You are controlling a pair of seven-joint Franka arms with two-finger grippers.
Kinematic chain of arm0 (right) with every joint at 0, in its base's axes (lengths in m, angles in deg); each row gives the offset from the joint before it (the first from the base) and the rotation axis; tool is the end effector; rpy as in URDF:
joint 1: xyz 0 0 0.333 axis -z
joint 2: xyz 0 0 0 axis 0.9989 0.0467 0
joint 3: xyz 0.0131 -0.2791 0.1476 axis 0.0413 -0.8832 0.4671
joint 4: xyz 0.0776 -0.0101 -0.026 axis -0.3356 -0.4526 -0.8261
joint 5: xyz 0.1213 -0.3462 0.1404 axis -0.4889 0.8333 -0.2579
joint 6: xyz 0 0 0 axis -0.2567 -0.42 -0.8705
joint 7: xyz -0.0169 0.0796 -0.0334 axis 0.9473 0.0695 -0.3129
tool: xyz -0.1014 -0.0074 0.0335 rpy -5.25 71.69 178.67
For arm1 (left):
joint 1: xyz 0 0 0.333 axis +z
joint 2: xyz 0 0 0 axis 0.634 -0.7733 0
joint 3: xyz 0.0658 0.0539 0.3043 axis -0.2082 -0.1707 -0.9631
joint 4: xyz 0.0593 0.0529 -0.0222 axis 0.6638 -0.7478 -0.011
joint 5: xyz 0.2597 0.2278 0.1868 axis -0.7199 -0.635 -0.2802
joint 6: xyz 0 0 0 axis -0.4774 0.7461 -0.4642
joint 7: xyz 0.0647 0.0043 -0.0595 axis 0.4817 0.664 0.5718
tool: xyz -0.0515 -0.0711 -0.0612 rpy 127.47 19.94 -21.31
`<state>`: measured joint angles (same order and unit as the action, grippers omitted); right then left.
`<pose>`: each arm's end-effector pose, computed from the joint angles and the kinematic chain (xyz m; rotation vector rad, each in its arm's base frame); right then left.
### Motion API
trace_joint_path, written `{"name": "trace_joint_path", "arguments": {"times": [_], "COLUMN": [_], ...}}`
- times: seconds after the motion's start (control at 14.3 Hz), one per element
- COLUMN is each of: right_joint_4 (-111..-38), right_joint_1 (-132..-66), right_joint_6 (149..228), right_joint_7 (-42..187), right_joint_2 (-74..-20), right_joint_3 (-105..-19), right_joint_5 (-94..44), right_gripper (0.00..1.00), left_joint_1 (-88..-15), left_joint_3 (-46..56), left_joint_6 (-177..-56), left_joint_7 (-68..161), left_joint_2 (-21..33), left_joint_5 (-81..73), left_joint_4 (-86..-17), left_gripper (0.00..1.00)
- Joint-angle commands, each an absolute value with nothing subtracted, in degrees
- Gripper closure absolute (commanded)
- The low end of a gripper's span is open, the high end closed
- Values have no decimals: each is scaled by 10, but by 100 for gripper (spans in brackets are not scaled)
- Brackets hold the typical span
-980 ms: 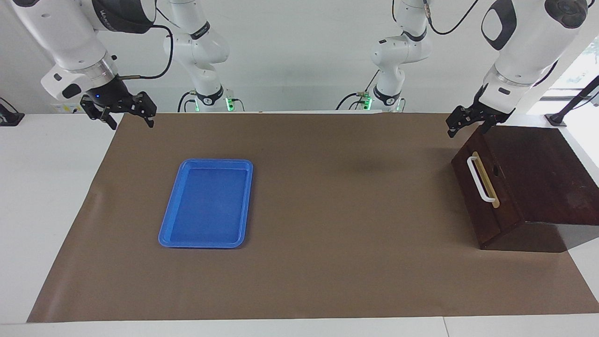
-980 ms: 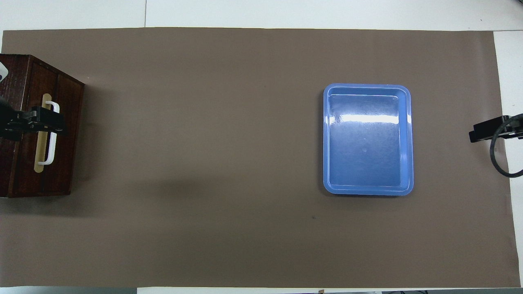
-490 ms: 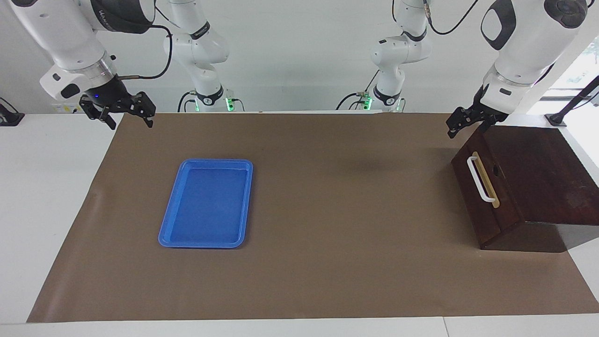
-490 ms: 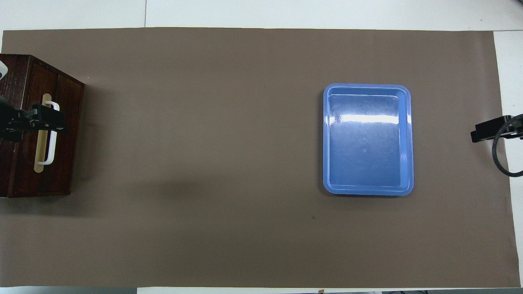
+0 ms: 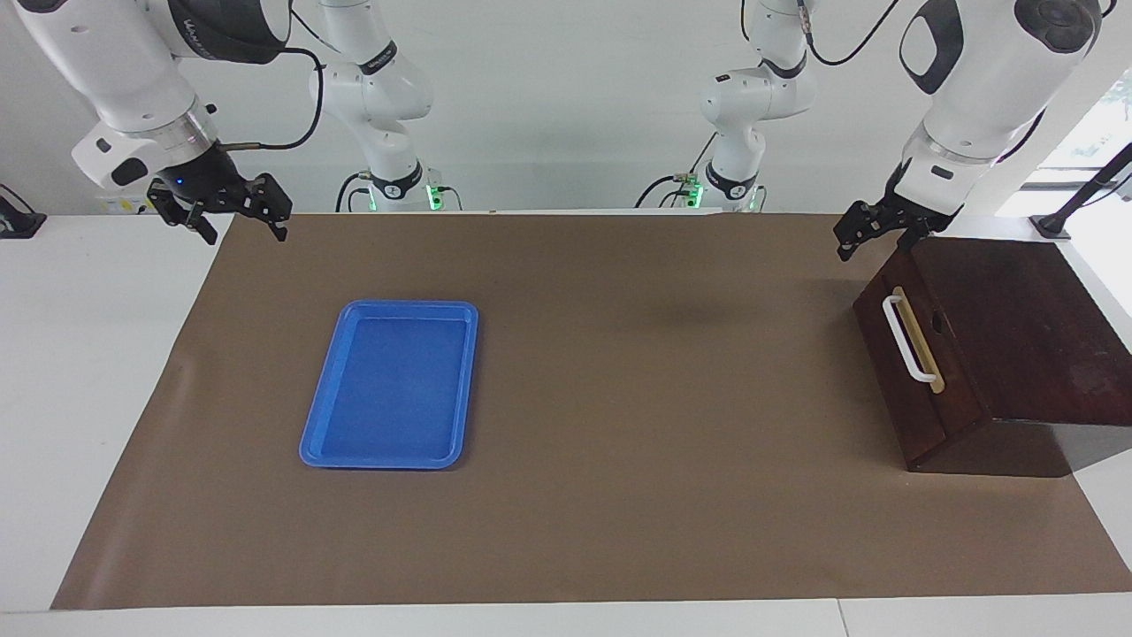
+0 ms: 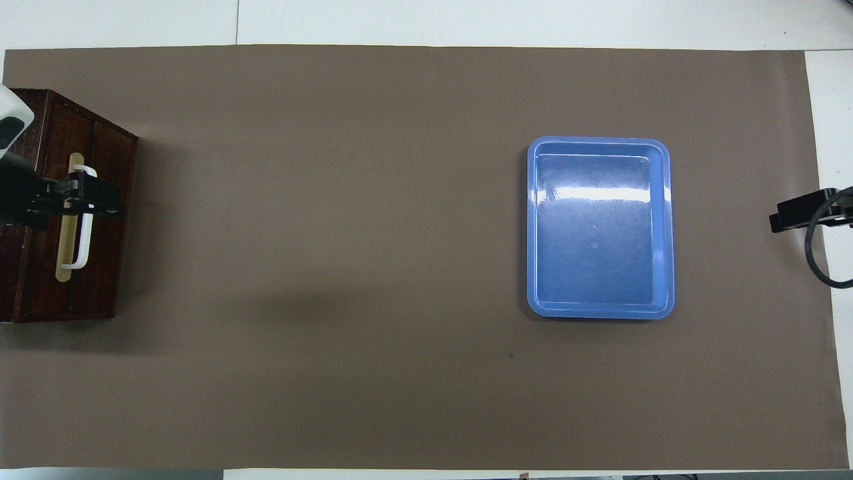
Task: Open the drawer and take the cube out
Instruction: 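Pull the drawer handle away from the box with the left gripper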
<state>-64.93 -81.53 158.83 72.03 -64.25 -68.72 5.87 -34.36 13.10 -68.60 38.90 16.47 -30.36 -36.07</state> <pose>0.5352 -0.0510 0.6110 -3.1384 -0.0534 0.1051 0.5457 -0.0546 0.5986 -3.1174 -0.0579 0.0776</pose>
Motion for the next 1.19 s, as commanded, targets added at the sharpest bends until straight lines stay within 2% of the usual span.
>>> {"name": "trace_joint_path", "arguments": {"times": [0.0,0.07,0.21,0.42,0.84,1.12], "right_joint_4": [-649,-650,-650,-652,-656,-656], "right_joint_1": [-800,-799,-799,-799,-792,-783], "right_joint_6": [1590,1590,1592,1591,1591,1590], "right_joint_7": [718,718,718,719,721,722], "right_joint_2": [-644,-644,-644,-644,-644,-644], "right_joint_3": [-684,-684,-684,-684,-684,-684], "right_joint_5": [57,58,59,59,59,59], "right_gripper": [0,0,0,0,0,0], "left_joint_1": [-352,-359,-411,-440,-438,-417], "left_joint_3": [127,128,128,129,128,124], "left_joint_6": [-718,-732,-750,-766,-821,-865], "left_joint_7": [394,395,396,398,415,444], "left_joint_2": [170,171,143,99,71,78], "left_joint_5": [-311,-331,-421,-499,-576,-610], "left_joint_4": [-379,-388,-391,-393,-436,-486], "left_gripper": [0,0,0,0,0,0]}}
